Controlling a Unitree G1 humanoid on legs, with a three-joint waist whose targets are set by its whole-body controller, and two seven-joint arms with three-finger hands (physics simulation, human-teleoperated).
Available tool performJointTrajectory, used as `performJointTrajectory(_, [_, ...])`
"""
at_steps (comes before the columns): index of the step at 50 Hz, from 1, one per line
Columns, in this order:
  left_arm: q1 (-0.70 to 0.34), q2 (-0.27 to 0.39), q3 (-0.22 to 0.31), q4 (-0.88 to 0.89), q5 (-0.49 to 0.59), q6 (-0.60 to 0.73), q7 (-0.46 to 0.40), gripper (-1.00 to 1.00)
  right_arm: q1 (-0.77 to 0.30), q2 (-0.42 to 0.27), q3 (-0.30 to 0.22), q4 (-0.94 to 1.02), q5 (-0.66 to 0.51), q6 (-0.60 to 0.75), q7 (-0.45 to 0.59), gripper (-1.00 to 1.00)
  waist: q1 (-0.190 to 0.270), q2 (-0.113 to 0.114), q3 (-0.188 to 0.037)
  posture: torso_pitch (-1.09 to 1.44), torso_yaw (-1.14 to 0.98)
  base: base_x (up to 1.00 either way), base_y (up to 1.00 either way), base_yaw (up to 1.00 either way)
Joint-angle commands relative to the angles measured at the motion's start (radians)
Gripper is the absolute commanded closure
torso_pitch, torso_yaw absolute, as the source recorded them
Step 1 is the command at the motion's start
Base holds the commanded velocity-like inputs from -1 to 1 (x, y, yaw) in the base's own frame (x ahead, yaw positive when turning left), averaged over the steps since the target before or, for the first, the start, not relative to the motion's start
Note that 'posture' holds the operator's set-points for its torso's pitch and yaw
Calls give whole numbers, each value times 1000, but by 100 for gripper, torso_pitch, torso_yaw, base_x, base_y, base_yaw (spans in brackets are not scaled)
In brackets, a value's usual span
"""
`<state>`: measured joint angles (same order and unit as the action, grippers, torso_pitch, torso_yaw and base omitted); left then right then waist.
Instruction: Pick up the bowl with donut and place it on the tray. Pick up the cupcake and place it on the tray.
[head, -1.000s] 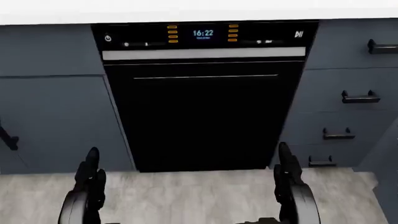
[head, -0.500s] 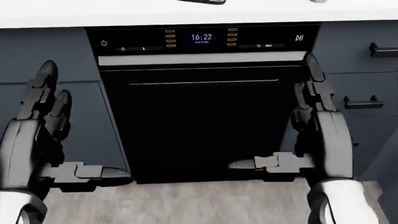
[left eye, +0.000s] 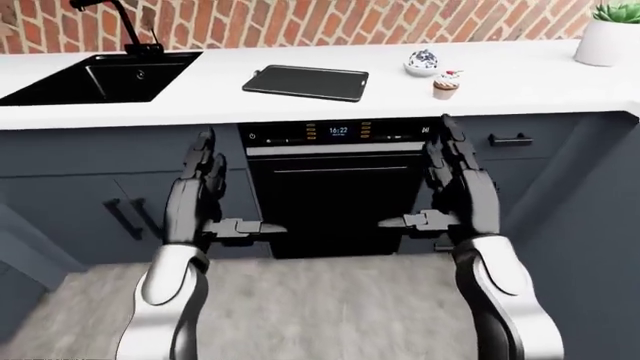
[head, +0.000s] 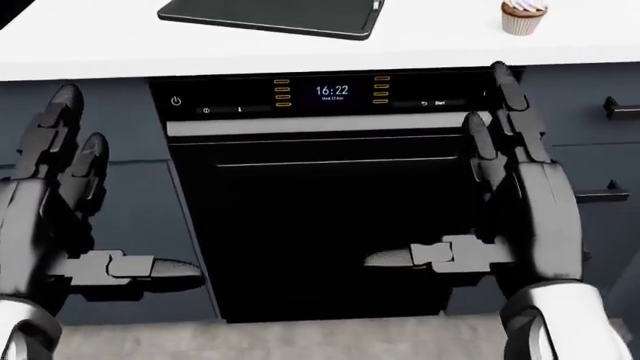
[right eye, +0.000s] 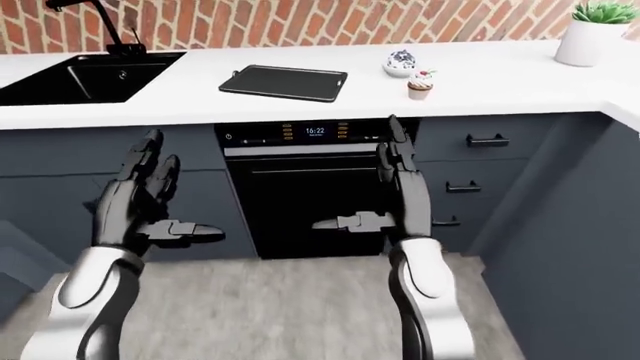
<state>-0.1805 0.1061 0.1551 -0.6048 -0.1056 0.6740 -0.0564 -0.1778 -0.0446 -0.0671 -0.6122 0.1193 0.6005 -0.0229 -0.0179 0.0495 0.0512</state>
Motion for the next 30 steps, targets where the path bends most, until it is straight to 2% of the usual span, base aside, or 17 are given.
performJointTrajectory(1, [-12, 7, 9, -19, 4, -34, 0, -100, -15, 2, 7, -18, 8, -19, 5, -100, 0, 29, -14, 0, 0, 38, -25, 0])
performJointTrajectory(2, [-10, 7, 10, -6, 7, -46, -1, -100, -12, 3, 9, -16, 7, -22, 6, -100, 17, 56, -16, 0, 0, 38, -31, 0])
performJointTrajectory(3, [-9, 8, 13, 10, 8, -61, -4, -100, -10, 4, 11, -16, 7, -24, 5, -100, 12, 24, -4, 0, 0, 38, -30, 0])
performJointTrajectory(4, [-9, 8, 14, -9, 6, -43, -1, -100, -7, 5, 12, -19, 7, -23, 5, -100, 12, 33, -11, 0, 0, 38, -34, 0])
performJointTrajectory(6, [-19, 11, 19, -50, 0, 2, 3, -100, -7, 6, 13, -17, 9, -28, 6, -100, 25, 31, -28, 0, 0, 38, -36, 0])
performJointTrajectory(9, [-16, 5, 12, -12, 3, -34, 10, -100, -9, 6, 21, 3, 3, -46, 11, -100, 33, 20, -25, 0, 0, 33, -42, 0])
performJointTrajectory(12, [-15, 8, 18, -28, -2, -20, 8, -100, -14, 6, 18, -16, 7, -28, 10, -100, 35, 4, -35, 0, 0, 20, -47, 0])
performJointTrajectory(15, [-17, 11, 25, -35, -8, -15, 8, -100, -13, 7, 15, -22, 13, -30, 10, -100, 37, -28, -39, 0, 0, 16, -52, 0])
performJointTrajectory(17, [-11, 6, 16, -22, -5, -31, 11, -100, -11, 6, 17, -21, 14, -29, 12, -100, 36, -59, -44, 0, 0, 16, -52, 0])
performJointTrajectory(19, [-10, 3, 10, -27, -4, -27, 14, -100, -16, 4, 17, -36, 16, -12, 11, -100, 30, -118, -59, 0, 0, 16, -59, 0])
performJointTrajectory(20, [-6, 0, 8, -9, -1, -47, 14, -100, -15, 5, 15, -41, 18, -8, 11, -100, 21, -81, -56, 0, 0, 16, -61, 0])
performJointTrajectory(22, [6, -7, -3, -6, 4, -59, 14, -100, -4, 4, 16, -35, 15, -20, 15, -100, 15, -102, -27, 0, 0, 16, -60, 0])
performJointTrajectory(23, [2, -5, -4, 10, 6, -70, 11, -100, -9, 2, 12, -42, 17, -8, 14, -100, 9, -97, -27, 0, 0, 16, -59, 0])
performJointTrajectory(25, [-5, -4, -5, -2, 7, -53, 13, -100, -18, 0, 6, -39, 22, -7, 15, -100, 13, -76, -31, 0, 0, 16, -60, 0])
performJointTrajectory(27, [-7, -3, -6, 7, 10, -64, 10, -100, -21, 0, 6, -53, 25, 7, 12, -100, 13, -55, -18, 0, 0, 15, -59, 0])
performJointTrajectory(30, [-20, 0, -6, -29, 10, -24, 13, -100, -29, 0, 2, -66, 39, 23, 10, -100, 13, -29, -16, 0, 0, 16, -60, 0])
